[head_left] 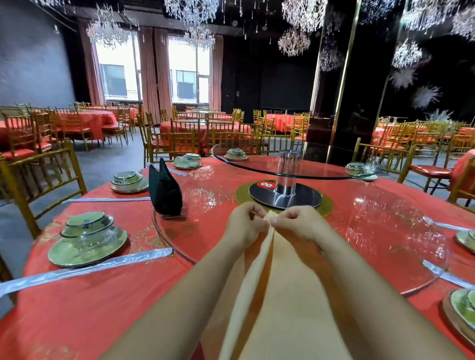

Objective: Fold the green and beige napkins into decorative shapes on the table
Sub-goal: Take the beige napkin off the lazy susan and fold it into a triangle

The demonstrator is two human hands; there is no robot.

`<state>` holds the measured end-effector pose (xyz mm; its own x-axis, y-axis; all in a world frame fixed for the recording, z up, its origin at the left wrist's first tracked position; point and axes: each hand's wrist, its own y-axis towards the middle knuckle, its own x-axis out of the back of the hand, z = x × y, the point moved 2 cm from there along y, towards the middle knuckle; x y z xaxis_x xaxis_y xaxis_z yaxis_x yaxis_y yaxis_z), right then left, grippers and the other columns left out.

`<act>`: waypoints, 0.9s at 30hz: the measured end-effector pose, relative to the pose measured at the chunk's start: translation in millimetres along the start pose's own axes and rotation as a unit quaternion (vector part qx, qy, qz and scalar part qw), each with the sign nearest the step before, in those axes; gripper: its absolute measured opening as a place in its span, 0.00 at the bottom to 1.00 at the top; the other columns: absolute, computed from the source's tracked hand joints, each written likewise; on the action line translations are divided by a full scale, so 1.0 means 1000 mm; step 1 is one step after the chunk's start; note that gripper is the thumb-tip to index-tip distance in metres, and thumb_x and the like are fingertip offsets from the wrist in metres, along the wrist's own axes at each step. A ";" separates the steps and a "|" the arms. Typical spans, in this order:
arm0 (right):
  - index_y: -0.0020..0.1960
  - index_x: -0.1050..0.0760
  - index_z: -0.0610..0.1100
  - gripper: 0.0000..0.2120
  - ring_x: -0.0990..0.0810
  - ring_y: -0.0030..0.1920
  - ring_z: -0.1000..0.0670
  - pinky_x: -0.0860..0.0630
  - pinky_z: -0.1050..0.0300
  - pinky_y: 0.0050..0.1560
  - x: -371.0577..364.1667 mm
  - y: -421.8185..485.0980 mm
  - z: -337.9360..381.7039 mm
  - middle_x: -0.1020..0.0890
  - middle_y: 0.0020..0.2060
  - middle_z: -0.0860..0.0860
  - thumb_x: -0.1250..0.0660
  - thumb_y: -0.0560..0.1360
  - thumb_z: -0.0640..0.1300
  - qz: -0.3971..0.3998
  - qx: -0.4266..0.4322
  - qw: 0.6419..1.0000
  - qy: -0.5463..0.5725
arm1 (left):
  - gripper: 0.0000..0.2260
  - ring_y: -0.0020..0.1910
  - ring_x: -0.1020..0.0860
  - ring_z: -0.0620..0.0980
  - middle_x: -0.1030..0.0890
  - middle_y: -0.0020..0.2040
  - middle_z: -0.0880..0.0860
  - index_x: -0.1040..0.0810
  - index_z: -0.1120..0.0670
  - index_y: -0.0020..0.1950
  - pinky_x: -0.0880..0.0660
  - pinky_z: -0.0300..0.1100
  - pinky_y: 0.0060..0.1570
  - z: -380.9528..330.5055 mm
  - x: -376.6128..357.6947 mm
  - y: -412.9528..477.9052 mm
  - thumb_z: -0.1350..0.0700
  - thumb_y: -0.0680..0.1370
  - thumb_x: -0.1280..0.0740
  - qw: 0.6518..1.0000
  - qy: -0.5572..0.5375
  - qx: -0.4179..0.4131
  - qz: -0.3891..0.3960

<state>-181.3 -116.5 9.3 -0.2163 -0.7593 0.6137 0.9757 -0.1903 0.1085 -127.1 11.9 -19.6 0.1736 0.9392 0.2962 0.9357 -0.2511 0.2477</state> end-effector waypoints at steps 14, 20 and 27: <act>0.40 0.21 0.48 0.04 0.22 0.36 0.52 0.27 0.61 0.33 0.058 -0.077 0.057 0.20 0.36 0.52 0.32 0.73 0.46 -0.047 0.066 0.996 0.042 | 0.15 0.35 0.34 0.45 0.32 0.35 0.49 0.30 0.56 0.40 0.37 0.42 0.36 -0.008 0.099 -0.082 0.46 0.71 0.33 0.954 0.223 -0.080 0.185; 0.39 0.22 0.50 0.04 0.23 0.41 0.51 0.28 0.56 0.39 0.045 -0.074 0.078 0.20 0.40 0.52 0.31 0.73 0.47 -0.014 0.045 0.998 -0.037 | 0.19 0.38 0.29 0.45 0.26 0.40 0.49 0.27 0.58 0.46 0.32 0.42 0.39 0.006 0.098 -0.143 0.43 0.68 0.33 0.976 0.083 -0.052 0.193; 0.29 0.29 0.48 0.15 0.29 0.32 0.52 0.32 0.59 0.36 -0.104 -0.033 0.018 0.26 0.28 0.53 0.30 0.72 0.38 0.092 0.003 0.991 -0.101 | 0.11 0.24 0.32 0.36 0.27 0.27 0.44 0.33 0.48 0.44 0.38 0.32 0.29 0.097 0.125 -0.176 0.60 0.75 0.32 0.969 0.186 0.058 0.154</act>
<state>-190.1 -20.3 -44.0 -0.0250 -0.6410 0.7671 0.9983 -0.0570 -0.0151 -240.3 195.8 -116.2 0.3481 0.6692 0.6565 0.8889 -0.4580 -0.0045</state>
